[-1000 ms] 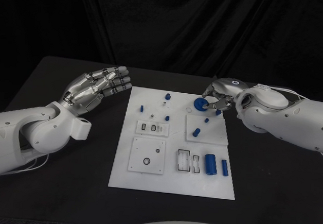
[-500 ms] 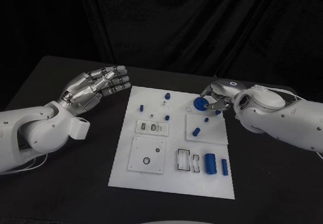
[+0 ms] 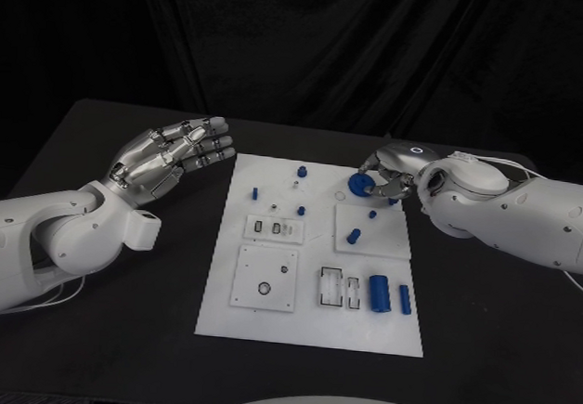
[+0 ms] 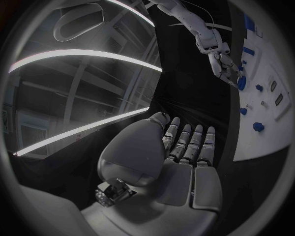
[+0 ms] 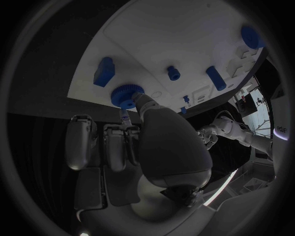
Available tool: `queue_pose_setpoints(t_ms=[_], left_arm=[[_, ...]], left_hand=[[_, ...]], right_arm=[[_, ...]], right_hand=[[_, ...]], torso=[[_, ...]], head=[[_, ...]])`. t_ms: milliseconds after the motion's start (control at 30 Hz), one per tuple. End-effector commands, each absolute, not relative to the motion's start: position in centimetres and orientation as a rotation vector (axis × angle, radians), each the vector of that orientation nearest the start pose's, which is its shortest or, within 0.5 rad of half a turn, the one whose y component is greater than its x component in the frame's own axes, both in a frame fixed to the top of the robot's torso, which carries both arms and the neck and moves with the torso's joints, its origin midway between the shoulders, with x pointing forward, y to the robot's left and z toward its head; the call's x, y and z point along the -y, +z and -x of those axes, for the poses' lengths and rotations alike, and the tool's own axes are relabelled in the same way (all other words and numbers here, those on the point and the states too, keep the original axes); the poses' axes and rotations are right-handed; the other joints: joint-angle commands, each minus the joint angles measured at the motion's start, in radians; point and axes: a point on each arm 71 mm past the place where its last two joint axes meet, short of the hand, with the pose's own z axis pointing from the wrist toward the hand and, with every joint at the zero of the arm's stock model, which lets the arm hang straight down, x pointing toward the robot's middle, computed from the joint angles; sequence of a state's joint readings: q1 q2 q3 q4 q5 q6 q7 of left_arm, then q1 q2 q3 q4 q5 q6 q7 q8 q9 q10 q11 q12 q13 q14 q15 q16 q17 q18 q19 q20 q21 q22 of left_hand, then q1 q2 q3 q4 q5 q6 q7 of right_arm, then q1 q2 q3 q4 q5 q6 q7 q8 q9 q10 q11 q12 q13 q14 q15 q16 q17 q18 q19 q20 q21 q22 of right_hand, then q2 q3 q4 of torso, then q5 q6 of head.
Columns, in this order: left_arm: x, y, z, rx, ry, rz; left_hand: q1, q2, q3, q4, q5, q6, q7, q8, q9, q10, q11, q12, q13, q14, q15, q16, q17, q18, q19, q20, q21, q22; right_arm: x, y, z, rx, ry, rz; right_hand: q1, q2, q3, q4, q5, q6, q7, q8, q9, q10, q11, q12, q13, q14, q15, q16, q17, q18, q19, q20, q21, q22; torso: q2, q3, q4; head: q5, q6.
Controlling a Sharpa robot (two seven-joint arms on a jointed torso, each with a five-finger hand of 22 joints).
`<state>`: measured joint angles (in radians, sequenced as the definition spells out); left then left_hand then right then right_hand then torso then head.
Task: Assemble the parts on the task board
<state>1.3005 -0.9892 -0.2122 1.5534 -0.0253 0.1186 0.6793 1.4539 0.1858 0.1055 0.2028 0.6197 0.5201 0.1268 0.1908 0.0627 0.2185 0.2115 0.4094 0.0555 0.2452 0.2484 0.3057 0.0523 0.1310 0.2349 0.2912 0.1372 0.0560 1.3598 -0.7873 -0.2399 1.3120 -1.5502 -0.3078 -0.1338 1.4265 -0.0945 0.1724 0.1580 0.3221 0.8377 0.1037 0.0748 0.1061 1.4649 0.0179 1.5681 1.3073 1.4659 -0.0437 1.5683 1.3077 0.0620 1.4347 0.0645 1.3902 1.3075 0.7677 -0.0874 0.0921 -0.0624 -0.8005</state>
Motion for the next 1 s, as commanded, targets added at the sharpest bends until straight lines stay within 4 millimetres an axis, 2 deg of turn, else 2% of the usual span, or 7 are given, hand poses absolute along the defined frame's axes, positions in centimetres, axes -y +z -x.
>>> queue_pose_setpoints(t_ms=[33, 233, 400, 467, 600, 800, 1000], left_arm=[[-25.6, -16.3, -46.1, -1.306, -2.005, 0.823], [-25.6, -16.3, -46.2, -1.310, -2.006, 0.824], [-25.5, -16.4, -46.2, -1.314, -2.006, 0.825], [-25.6, -16.4, -46.2, -1.316, -2.005, 0.826], [-25.6, -16.5, -46.2, -1.318, -2.002, 0.828], [-25.8, -16.5, -46.2, -1.319, -1.998, 0.831], [-26.0, -16.5, -46.1, -1.317, -1.995, 0.833]], left_hand=[[-0.010, 0.003, 0.004, 0.000, 0.003, -0.003, 0.006, 0.001, 0.000, 0.000, 0.006, 0.006, 0.001, 0.001, 0.004, 0.006, 0.001, -0.019, 0.008, 0.002, 0.005, -0.001], [-0.010, 0.003, 0.005, 0.000, 0.003, -0.003, 0.007, 0.001, 0.000, 0.000, 0.006, 0.006, 0.001, -0.001, 0.004, 0.004, 0.001, -0.019, 0.007, 0.002, 0.005, -0.002], [-0.011, 0.002, 0.005, 0.000, 0.003, -0.004, 0.007, 0.001, 0.000, 0.000, 0.006, 0.006, 0.001, -0.001, 0.004, 0.004, 0.001, -0.020, 0.007, 0.002, 0.005, -0.002], [-0.011, 0.002, 0.005, 0.000, 0.003, -0.004, 0.007, 0.001, 0.000, 0.000, 0.006, 0.006, 0.001, -0.001, 0.004, 0.004, 0.001, -0.020, 0.007, 0.002, 0.005, -0.002], [-0.012, 0.002, 0.006, 0.000, 0.002, -0.004, 0.007, 0.001, 0.000, 0.000, 0.007, 0.006, 0.001, -0.002, 0.005, 0.003, 0.001, -0.020, 0.006, 0.002, 0.004, -0.002], [-0.012, 0.002, 0.006, 0.000, 0.002, -0.004, 0.007, 0.001, 0.000, 0.000, 0.007, 0.006, 0.001, -0.002, 0.005, 0.003, 0.001, -0.020, 0.006, 0.002, 0.004, -0.002], [-0.012, 0.002, 0.007, 0.000, 0.002, -0.003, 0.008, 0.001, 0.000, 0.001, 0.007, 0.007, 0.001, 0.000, 0.005, 0.006, 0.001, -0.021, 0.007, 0.002, 0.005, -0.002]], right_arm=[[24.4, -19.0, -52.8, -1.711, 0.308, 0.286], [24.2, -19.3, -52.8, -1.722, 0.309, 0.291], [24.2, -19.5, -52.8, -1.727, 0.308, 0.293], [24.2, -19.5, -52.8, -1.729, 0.307, 0.293], [24.2, -19.5, -52.7, -1.729, 0.309, 0.294], [23.8, -19.2, -52.4, -1.700, 0.339, 0.297], [22.8, -17.9, -52.0, -1.656, 0.384, 0.311]], right_hand=[[-0.015, 0.000, -0.005, -0.004, -0.031, 0.019, 0.001, 0.011, 0.007, 0.106, -0.004, 0.003, 0.263, 0.105, -0.004, 0.002, 0.263, -0.003, -0.008, -0.001, -0.006, 0.105], [-0.022, 0.008, -0.006, -0.006, -0.058, 0.077, 0.003, 0.047, 0.029, 0.106, -0.003, 0.003, 0.263, 0.105, -0.002, 0.002, 0.263, -0.002, -0.007, 0.000, -0.010, 0.106], [-0.004, 0.020, 0.004, -0.030, 0.010, 0.163, -0.005, 0.117, 0.076, 0.106, -0.007, 0.003, 0.263, 0.105, -0.005, 0.002, 0.263, -0.002, -0.007, -0.003, -0.013, 0.108], [0.015, 0.029, 0.010, -0.056, 0.047, 0.212, -0.018, 0.173, 0.120, 0.106, -0.006, 0.003, 0.263, 0.105, -0.006, 0.002, 0.263, -0.002, -0.008, -0.004, -0.016, 0.108], [0.015, 0.042, 0.009, -0.081, 0.049, 0.201, -0.026, 0.251, 0.208, 0.106, -0.012, 0.003, 0.263, 0.105, -0.008, 0.002, 0.263, -0.001, -0.007, -0.008, -0.020, 0.111], [-0.004, 0.039, 0.008, -0.088, 0.038, 0.157, -0.038, 0.330, 0.315, 0.106, -0.019, 0.003, 0.263, 0.105, -0.017, 0.002, 0.263, -0.003, -0.002, -0.012, -0.019, 0.118], [-0.013, 0.034, 0.013, -0.084, 0.068, 0.132, -0.037, 0.351, 0.353, 0.106, -0.020, 0.003, 0.263, 0.105, -0.018, 0.002, 0.263, -0.004, 0.002, -0.015, -0.016, 0.123]], torso=[[-0.001, -0.0015, -0.0010], [0.000, -0.0002, -0.0006], [0.000, 0.0005, -0.0001], [0.000, 0.0002, -0.0008], [0.000, -0.0003, -0.0016], [0.000, -0.0008, -0.0003], [-0.001, -0.0005, -0.0024]], head=[[0.002, -0.003], [0.001, -0.005], [0.000, -0.005], [0.001, -0.006], [0.002, -0.007], [0.001, -0.004], [0.004, 0.000]])
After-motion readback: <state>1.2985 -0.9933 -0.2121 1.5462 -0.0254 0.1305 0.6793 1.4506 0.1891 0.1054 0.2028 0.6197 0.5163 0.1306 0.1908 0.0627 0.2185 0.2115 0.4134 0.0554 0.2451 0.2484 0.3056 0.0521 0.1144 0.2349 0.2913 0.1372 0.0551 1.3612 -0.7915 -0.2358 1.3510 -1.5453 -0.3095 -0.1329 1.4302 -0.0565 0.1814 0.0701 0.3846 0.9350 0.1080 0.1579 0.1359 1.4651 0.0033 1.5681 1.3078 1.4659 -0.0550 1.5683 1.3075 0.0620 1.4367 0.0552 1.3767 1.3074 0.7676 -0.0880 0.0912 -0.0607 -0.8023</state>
